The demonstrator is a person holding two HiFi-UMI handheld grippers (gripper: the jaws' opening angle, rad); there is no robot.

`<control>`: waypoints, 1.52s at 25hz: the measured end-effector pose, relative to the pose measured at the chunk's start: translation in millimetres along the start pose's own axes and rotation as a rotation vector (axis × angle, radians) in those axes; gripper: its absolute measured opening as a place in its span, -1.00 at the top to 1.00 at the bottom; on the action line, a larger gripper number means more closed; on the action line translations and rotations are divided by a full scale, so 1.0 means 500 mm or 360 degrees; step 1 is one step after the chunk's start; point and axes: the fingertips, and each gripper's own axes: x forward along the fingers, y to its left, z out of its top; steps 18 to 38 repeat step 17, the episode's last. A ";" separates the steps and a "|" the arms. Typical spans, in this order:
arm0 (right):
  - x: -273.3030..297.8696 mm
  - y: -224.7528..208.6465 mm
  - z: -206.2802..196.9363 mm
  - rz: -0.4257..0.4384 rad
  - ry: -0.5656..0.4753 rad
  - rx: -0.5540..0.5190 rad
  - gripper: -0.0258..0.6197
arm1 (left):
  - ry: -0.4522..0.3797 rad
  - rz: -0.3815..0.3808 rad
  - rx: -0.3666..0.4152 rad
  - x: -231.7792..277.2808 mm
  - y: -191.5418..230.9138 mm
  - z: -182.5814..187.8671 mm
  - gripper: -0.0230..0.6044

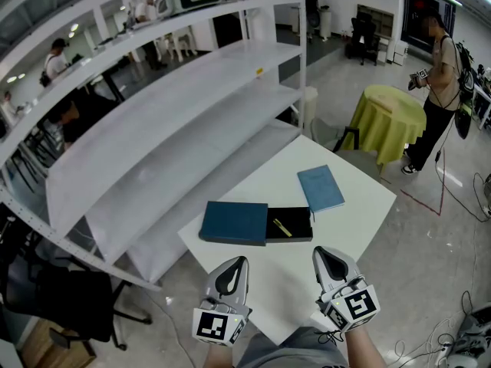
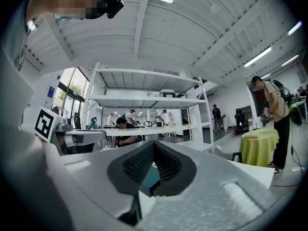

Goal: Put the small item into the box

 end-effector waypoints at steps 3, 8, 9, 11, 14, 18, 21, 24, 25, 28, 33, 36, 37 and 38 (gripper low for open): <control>-0.002 0.004 0.000 -0.0004 0.0009 0.0005 0.92 | -0.0008 0.0001 -0.0012 -0.004 0.002 0.003 0.88; 0.000 0.005 -0.001 -0.0031 0.0016 0.0014 0.92 | -0.0006 -0.0011 -0.0020 -0.005 0.005 0.002 0.88; 0.001 0.005 0.001 -0.0037 0.0012 0.0019 0.92 | -0.0009 -0.0015 -0.0021 -0.005 0.005 0.003 0.88; 0.002 0.006 0.000 -0.0041 0.0005 0.0021 0.92 | -0.0016 -0.0021 -0.0021 -0.007 0.005 0.004 0.88; 0.003 0.008 0.000 -0.0044 -0.0007 0.0013 0.92 | -0.0018 -0.0024 -0.0019 -0.008 0.006 -0.001 0.88; 0.005 0.010 -0.001 -0.0044 -0.0014 0.0003 0.92 | -0.0014 -0.0019 -0.0025 -0.010 0.011 -0.008 0.88; 0.005 0.010 -0.001 -0.0044 -0.0014 0.0003 0.92 | -0.0014 -0.0019 -0.0025 -0.010 0.011 -0.008 0.88; 0.005 0.010 -0.001 -0.0044 -0.0014 0.0003 0.92 | -0.0014 -0.0019 -0.0025 -0.010 0.011 -0.008 0.88; 0.005 0.010 -0.001 -0.0044 -0.0014 0.0003 0.92 | -0.0014 -0.0019 -0.0025 -0.010 0.011 -0.008 0.88; 0.005 0.010 -0.001 -0.0044 -0.0014 0.0003 0.92 | -0.0014 -0.0019 -0.0025 -0.010 0.011 -0.008 0.88; 0.005 0.010 -0.001 -0.0044 -0.0014 0.0003 0.92 | -0.0014 -0.0019 -0.0025 -0.010 0.011 -0.008 0.88; 0.005 0.010 -0.001 -0.0044 -0.0014 0.0003 0.92 | -0.0014 -0.0019 -0.0025 -0.010 0.011 -0.008 0.88; 0.005 0.010 -0.001 -0.0044 -0.0014 0.0003 0.92 | -0.0014 -0.0019 -0.0025 -0.010 0.011 -0.008 0.88; 0.005 0.010 -0.001 -0.0044 -0.0014 0.0003 0.92 | -0.0014 -0.0019 -0.0025 -0.010 0.011 -0.008 0.88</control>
